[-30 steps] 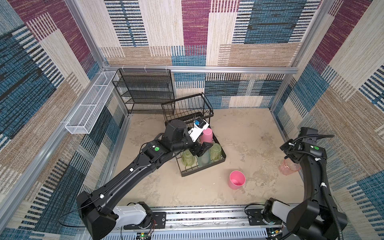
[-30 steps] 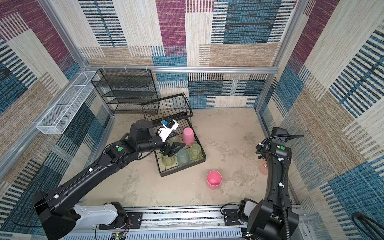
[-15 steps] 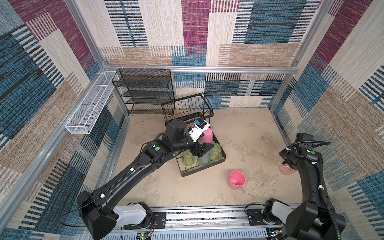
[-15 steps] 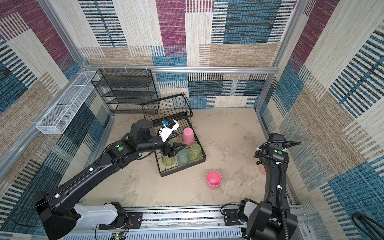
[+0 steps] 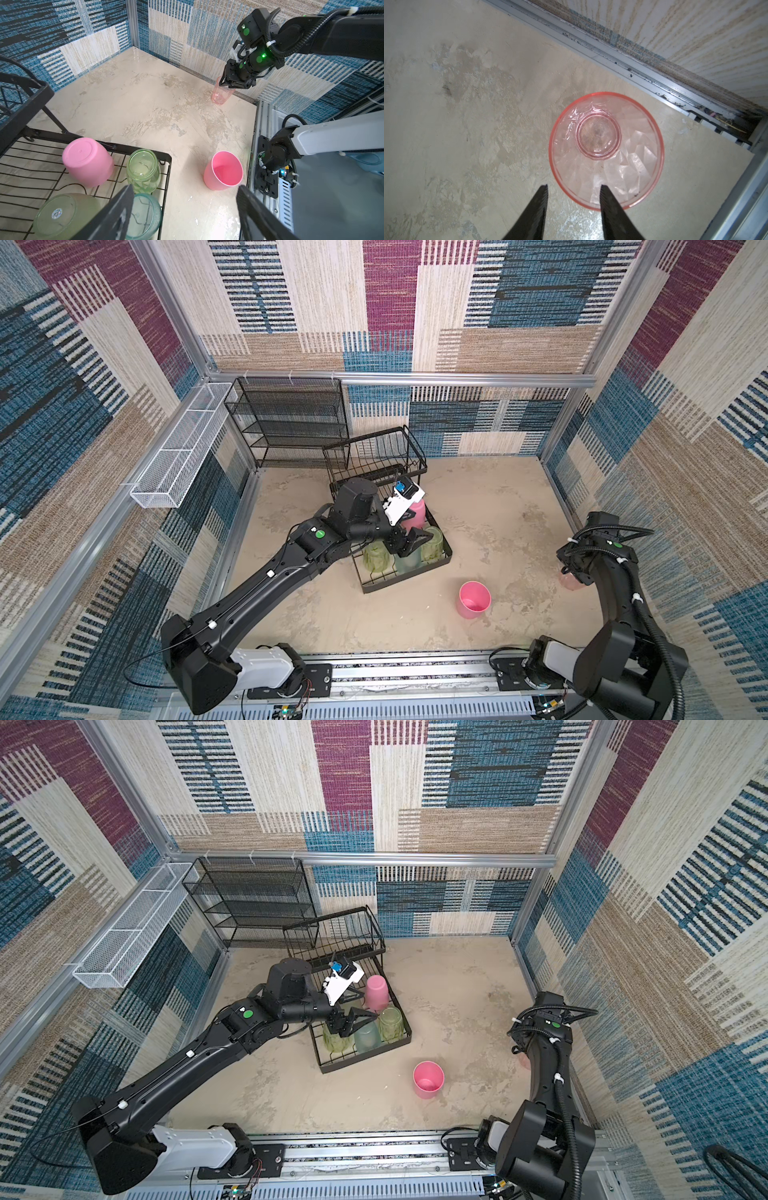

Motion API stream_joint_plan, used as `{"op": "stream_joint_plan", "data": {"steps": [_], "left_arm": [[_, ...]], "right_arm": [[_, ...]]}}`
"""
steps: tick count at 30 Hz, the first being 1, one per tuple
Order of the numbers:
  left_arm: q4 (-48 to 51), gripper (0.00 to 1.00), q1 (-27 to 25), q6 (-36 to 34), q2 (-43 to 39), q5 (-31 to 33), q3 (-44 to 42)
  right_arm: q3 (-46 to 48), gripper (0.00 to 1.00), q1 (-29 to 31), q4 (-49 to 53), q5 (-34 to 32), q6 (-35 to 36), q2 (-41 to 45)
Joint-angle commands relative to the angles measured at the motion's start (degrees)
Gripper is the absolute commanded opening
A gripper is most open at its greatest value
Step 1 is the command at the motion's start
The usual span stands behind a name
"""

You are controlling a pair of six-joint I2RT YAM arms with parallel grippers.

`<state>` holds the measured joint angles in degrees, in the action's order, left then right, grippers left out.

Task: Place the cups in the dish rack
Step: 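Lower the right gripper over the clear pink-rimmed cup and close on its rim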

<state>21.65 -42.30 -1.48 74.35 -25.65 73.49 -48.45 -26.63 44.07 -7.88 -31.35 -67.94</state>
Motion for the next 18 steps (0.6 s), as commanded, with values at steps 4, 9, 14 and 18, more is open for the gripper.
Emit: {"op": "stream_joint_plan", "data": {"steps": [4,9,14,18], "left_arm": [[-1.75,0.81,0.01,0.60,-0.09,-3.02,0.34],[-1.78,0.81,-0.10,0.61,-0.14,-3.22,0.25],[-1.58,0.81,-0.14,0.42,-0.16,-2.82,0.36],[-1.61,0.81,-0.23,0.51,0.02,-2.88,0.40]], "right_arm": [[-1.03,0.42,-0.11,-3.89,-1.91,0.03,-2.66],[-1.22,0.40,-0.11,-6.58,-0.83,-0.36,-4.43],[-2.00,0.37,-0.11,-6.93,-2.11,-0.31,-6.64],[-1.83,0.33,-0.10,-7.71,-1.84,-0.42,-6.99]]}}
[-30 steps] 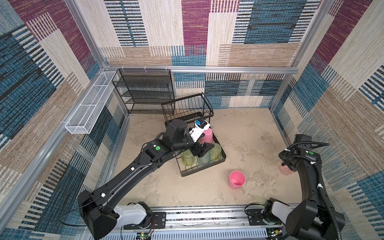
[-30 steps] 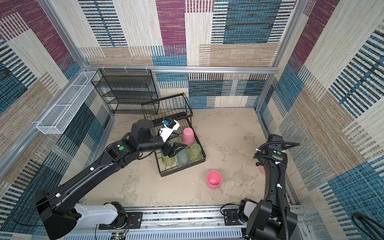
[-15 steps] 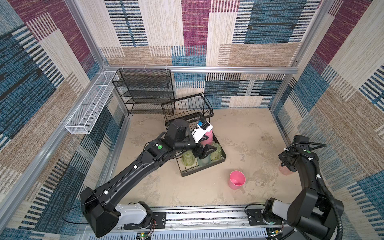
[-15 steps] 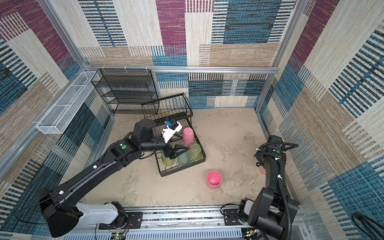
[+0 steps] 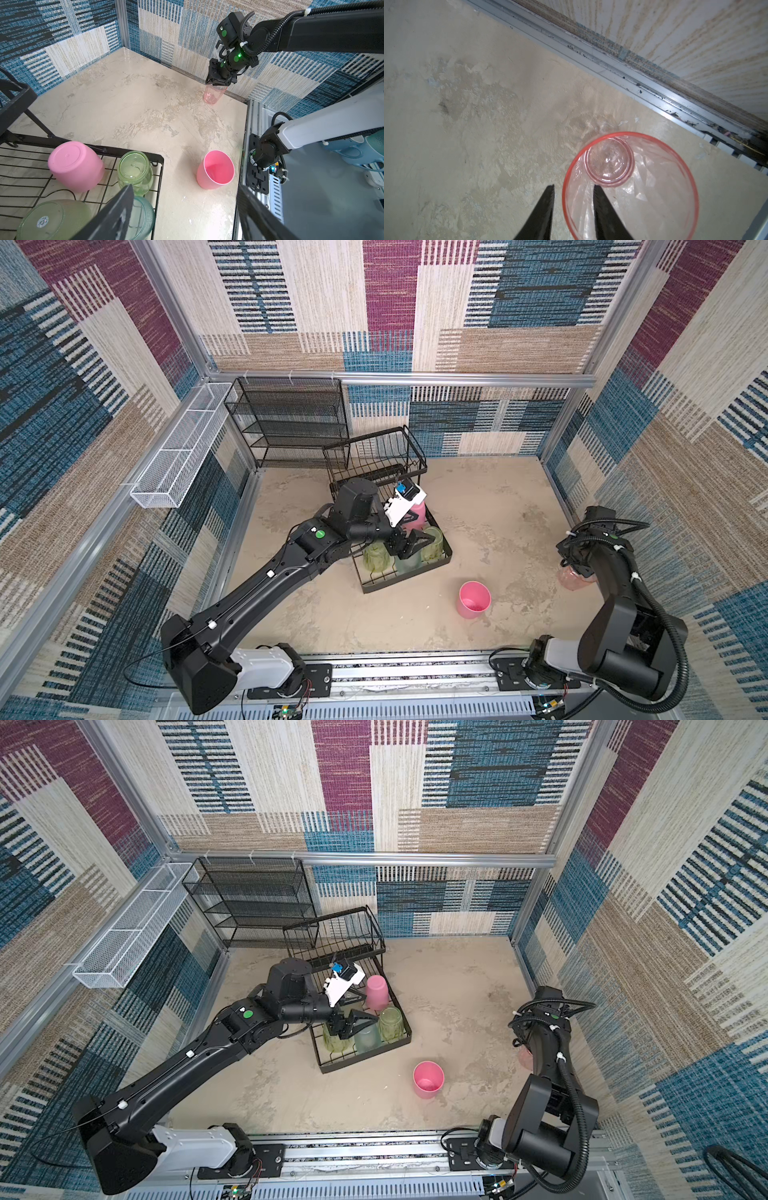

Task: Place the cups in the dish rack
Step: 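Lower the right gripper over the clear pink-rimmed cup and close on its rim, then lift the clear cup with the right gripper toward the left gripper above the rack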

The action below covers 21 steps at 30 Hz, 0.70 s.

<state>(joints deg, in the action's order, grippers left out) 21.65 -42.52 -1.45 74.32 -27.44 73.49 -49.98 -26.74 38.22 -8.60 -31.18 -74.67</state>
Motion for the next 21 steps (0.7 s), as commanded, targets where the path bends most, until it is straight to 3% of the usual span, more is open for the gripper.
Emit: {"op": "stream_joint_plan", "data": {"steps": [1,21], "left_arm": [[-1.53,0.81,-0.02,0.40,0.09,-1.08,0.36],[-0.69,0.81,-0.39,-0.17,-0.30,0.34,0.60]], "right_arm": [[-0.21,0.32,0.01,-1.92,-1.22,-0.55,-0.43],[1.94,0.07,-0.02,-4.47,0.51,-0.20,0.14]]}}
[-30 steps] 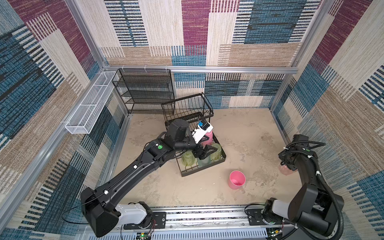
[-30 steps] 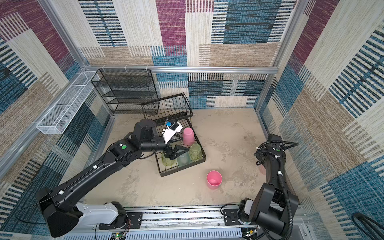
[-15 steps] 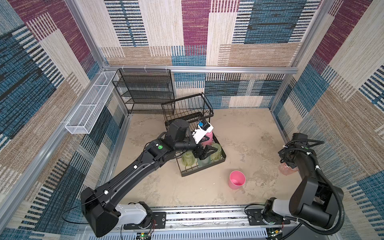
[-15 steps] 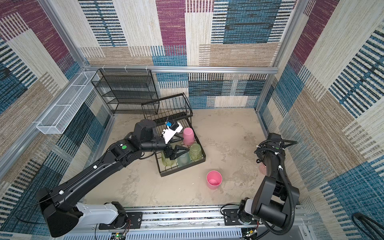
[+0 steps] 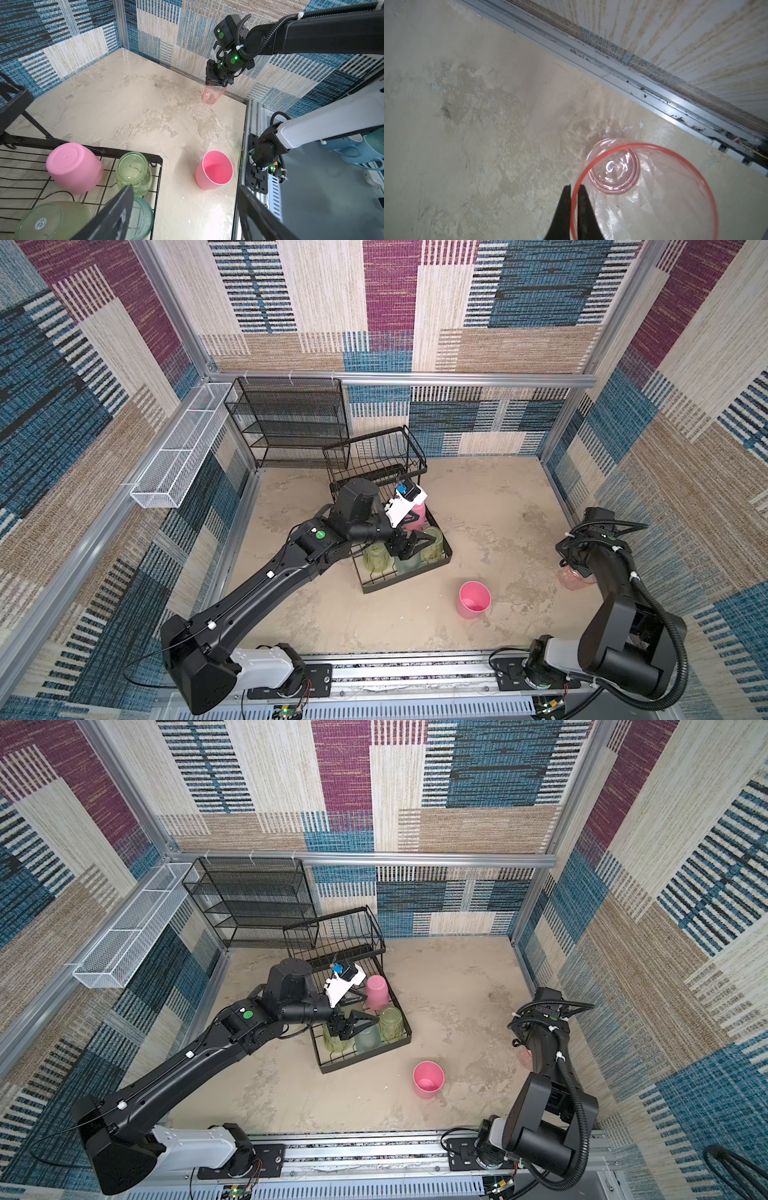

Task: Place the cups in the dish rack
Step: 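Lift the clear cup with the right gripper toward the left gripper above the rack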

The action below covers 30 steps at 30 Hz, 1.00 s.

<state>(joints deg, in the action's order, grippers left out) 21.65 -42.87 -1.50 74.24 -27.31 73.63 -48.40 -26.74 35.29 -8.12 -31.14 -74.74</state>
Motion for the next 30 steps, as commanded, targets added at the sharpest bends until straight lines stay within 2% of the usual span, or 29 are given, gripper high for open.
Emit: {"op": "stream_joint_plan", "data": {"steps": [1,5,12,18,24,30], "left_arm": [[-0.63,0.81,-0.02,-0.17,-0.25,0.26,0.58],[-0.68,0.81,-0.05,-0.04,-0.04,0.11,0.56],[-0.53,0.81,-0.02,0.45,0.85,-0.09,0.80],[0.63,0.81,0.07,-0.08,1.70,2.28,1.51],[2.99,0.81,1.74,1.64,2.05,6.18,4.58],[8.45,0.81,6.15,6.36,5.11,15.37,14.12]], "right_arm": [[0.56,0.06,0.01,-1.67,0.20,-0.25,0.22],[0.95,0.00,0.02,-1.87,0.73,-0.15,0.51],[-0.43,0.00,0.01,-1.12,1.39,0.85,3.78],[-6.65,0.00,1.79,-0.01,2.94,0.90,8.26],[-18.50,0.00,12.30,0.33,2.76,-0.03,7.24],[-30.03,0.00,26.03,-6.24,6.69,1.42,3.26]]}}
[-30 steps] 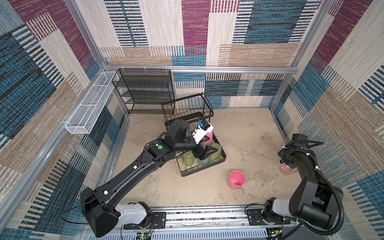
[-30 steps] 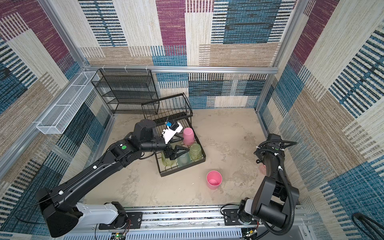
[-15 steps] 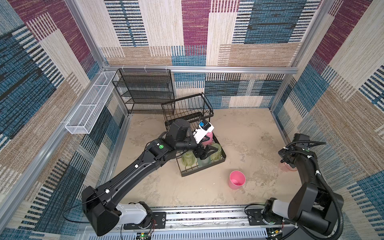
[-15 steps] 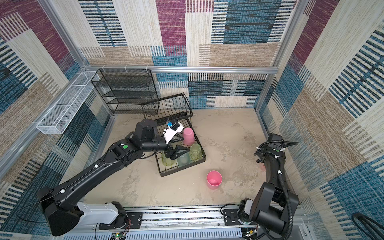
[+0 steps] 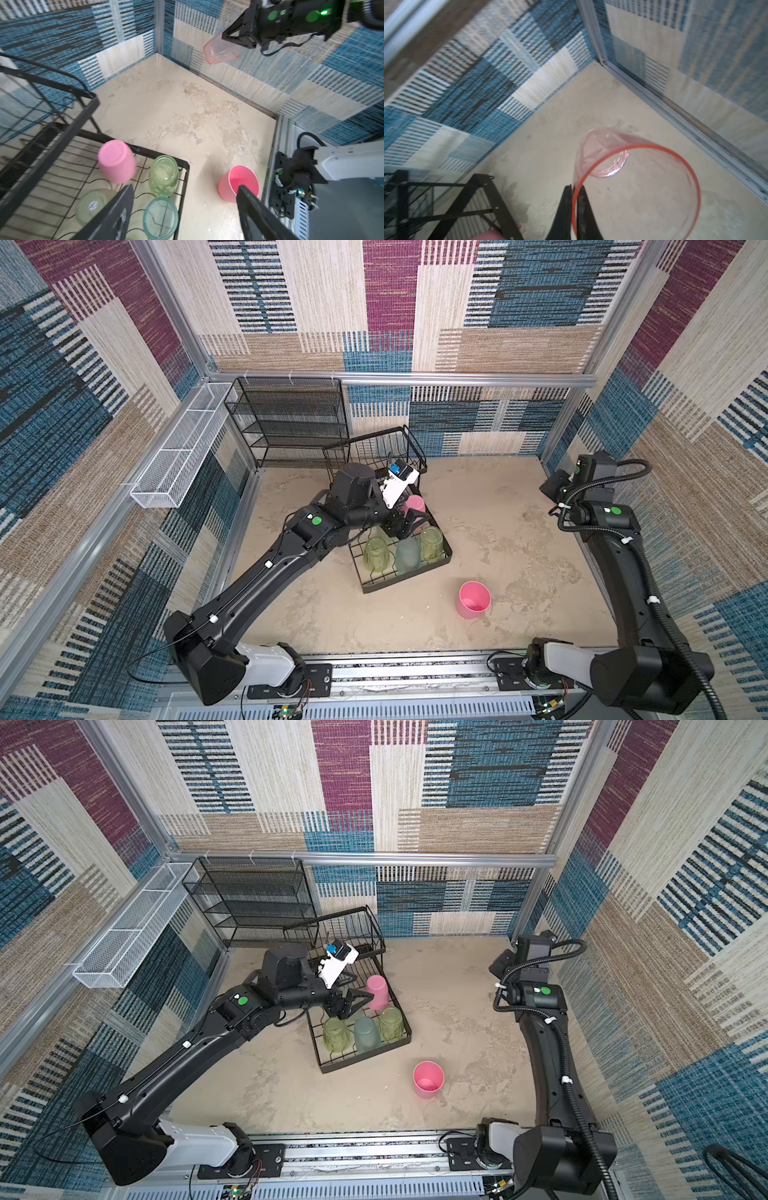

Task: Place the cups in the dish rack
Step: 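Lift the clear cup with the right gripper toward the left gripper above the rack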

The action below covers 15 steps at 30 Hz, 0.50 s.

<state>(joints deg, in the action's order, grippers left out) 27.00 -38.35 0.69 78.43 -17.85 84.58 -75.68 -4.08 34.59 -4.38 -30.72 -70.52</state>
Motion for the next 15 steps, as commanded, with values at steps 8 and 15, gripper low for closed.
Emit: {"op": "stream_joint_plan", "data": {"steps": [8,15], "left_arm": [[7.32,0.81,11.89,17.06,2.78,8.75,11.46],[5.89,0.82,18.19,23.48,3.49,4.17,14.22]], "right_arm": [[-7.14,0.00,13.62,-24.44,22.34,7.91,-4.06],[-4.30,0.00,15.28,-40.05,41.71,8.56,-4.46]]}}
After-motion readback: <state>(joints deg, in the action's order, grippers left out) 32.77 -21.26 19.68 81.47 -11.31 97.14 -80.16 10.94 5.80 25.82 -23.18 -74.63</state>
